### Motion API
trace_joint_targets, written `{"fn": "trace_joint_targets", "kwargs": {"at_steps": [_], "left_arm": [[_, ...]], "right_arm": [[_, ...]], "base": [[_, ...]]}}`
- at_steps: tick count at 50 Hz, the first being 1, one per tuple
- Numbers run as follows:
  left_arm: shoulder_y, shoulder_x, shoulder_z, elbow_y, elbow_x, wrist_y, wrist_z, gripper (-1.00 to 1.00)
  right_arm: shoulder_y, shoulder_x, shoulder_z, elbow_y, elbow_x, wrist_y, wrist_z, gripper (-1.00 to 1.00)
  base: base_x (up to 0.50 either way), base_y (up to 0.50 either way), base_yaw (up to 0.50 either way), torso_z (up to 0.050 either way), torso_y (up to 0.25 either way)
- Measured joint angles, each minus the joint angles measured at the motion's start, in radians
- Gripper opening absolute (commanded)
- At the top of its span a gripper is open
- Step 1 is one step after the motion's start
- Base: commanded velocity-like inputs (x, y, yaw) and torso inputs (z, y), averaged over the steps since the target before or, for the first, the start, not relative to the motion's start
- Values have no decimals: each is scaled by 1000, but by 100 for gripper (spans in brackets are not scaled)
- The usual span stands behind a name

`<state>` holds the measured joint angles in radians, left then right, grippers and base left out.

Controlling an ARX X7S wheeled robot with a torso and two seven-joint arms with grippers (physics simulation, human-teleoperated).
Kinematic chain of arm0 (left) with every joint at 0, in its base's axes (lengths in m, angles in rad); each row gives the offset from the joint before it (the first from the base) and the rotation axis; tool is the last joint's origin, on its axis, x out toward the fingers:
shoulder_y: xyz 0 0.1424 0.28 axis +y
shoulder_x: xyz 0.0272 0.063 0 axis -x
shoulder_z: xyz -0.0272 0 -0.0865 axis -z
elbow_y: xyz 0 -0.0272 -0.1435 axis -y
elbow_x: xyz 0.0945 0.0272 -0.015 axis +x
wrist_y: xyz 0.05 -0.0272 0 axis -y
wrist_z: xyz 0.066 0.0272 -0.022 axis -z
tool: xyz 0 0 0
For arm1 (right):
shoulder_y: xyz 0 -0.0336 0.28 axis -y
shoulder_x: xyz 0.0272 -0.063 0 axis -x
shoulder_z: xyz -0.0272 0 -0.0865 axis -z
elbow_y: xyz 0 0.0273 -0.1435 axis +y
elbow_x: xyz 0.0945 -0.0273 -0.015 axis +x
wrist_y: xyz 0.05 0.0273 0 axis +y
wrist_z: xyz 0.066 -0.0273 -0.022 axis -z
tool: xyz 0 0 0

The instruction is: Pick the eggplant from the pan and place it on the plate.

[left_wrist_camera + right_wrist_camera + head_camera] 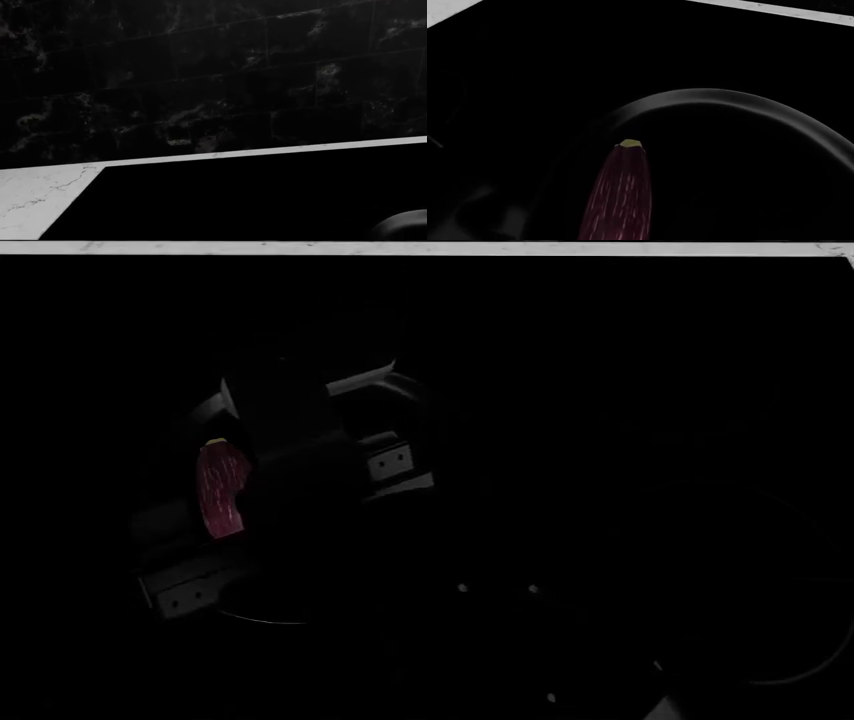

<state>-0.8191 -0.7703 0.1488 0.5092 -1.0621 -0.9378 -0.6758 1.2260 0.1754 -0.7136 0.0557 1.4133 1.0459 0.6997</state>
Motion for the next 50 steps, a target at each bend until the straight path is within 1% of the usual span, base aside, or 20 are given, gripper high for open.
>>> {"fn": "trace_joint_targets", "kwargs": {"at_steps": [36, 37, 50], "left_arm": [[20, 2, 18, -24, 33, 33, 24, 100], [20, 2, 18, -25, 33, 34, 24, 100], [36, 0, 15, -23, 32, 42, 22, 100]], "right_arm": [[8, -11, -44, 82, -45, -46, -73, 100], [8, -11, -45, 82, -46, -47, -74, -100], [7, -6, -52, 72, -34, -59, -66, -100]], "base": [[0, 0, 0, 0, 0], [0, 0, 0, 0, 0], [0, 0, 0, 0, 0]]}}
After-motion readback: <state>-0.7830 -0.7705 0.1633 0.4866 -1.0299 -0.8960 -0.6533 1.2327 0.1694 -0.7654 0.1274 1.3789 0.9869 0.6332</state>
